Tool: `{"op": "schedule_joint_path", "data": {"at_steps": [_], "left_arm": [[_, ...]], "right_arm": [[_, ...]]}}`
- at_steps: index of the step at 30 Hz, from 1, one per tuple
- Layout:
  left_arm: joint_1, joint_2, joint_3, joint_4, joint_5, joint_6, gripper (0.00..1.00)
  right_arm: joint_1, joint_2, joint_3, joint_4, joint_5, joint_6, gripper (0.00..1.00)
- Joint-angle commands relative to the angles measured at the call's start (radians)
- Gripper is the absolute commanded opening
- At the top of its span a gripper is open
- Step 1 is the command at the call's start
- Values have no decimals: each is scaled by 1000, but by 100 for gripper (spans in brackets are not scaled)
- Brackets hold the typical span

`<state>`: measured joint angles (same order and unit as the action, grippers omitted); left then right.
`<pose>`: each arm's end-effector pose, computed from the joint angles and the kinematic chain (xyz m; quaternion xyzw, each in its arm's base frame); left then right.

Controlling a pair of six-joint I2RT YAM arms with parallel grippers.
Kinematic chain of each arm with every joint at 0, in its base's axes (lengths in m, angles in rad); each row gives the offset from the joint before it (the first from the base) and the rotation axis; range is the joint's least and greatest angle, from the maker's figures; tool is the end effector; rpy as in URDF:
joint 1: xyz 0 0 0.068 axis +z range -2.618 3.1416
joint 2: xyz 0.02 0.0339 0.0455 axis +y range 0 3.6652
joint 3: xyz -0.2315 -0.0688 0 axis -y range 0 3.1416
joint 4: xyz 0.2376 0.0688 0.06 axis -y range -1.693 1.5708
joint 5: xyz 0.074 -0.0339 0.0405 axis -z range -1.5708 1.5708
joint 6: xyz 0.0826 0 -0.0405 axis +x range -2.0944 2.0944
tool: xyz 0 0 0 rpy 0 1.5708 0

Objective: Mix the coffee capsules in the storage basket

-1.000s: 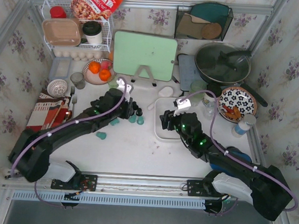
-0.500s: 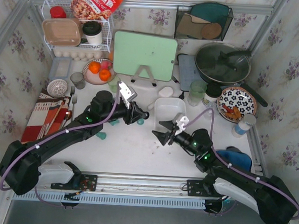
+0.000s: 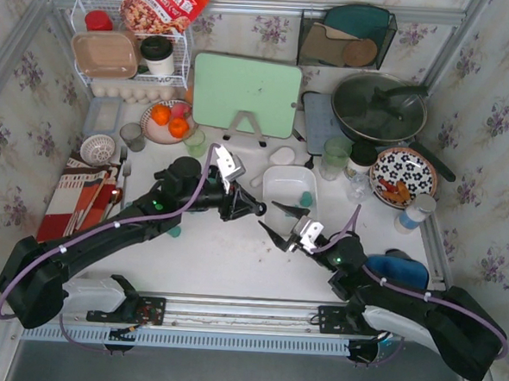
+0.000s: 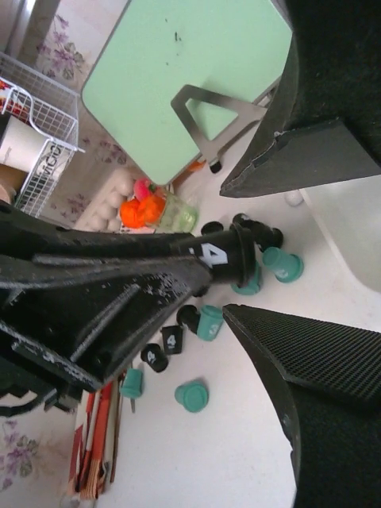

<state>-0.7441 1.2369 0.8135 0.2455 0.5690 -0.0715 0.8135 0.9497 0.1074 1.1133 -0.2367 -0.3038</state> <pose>0.2102 -0.2540 0.2639 0.4129 0.6356 -0.4418 0.4798 0.1487 0.1855 0.2057 -0.3982 0.4597 0.2684 0.7470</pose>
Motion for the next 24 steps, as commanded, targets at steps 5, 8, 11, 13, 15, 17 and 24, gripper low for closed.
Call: {"op": "schedule_joint_path", "data": {"at_steps": [5, 8, 11, 13, 15, 17, 24], "left_arm": [[-14, -15, -5, 17, -2, 14, 14], [-18, -16, -6, 24, -3, 13, 13], [-23, -16, -4, 27, 1, 15, 13], [-24, -17, -4, 27, 1, 15, 13], [-26, -18, -4, 27, 0, 15, 13], [-28, -21, -6, 28, -1, 17, 13], [-29, -32, -18, 37, -21, 11, 12]], "right_arm": [[29, 82, 59, 52, 56, -131, 64], [43, 107, 72, 45, 55, -142, 64], [51, 130, 87, 42, 64, -144, 64], [55, 145, 98, 33, 76, -149, 63], [59, 158, 109, 18, 82, -157, 61], [63, 166, 116, 7, 97, -157, 55], [78, 164, 135, -56, 137, -167, 34]]}}
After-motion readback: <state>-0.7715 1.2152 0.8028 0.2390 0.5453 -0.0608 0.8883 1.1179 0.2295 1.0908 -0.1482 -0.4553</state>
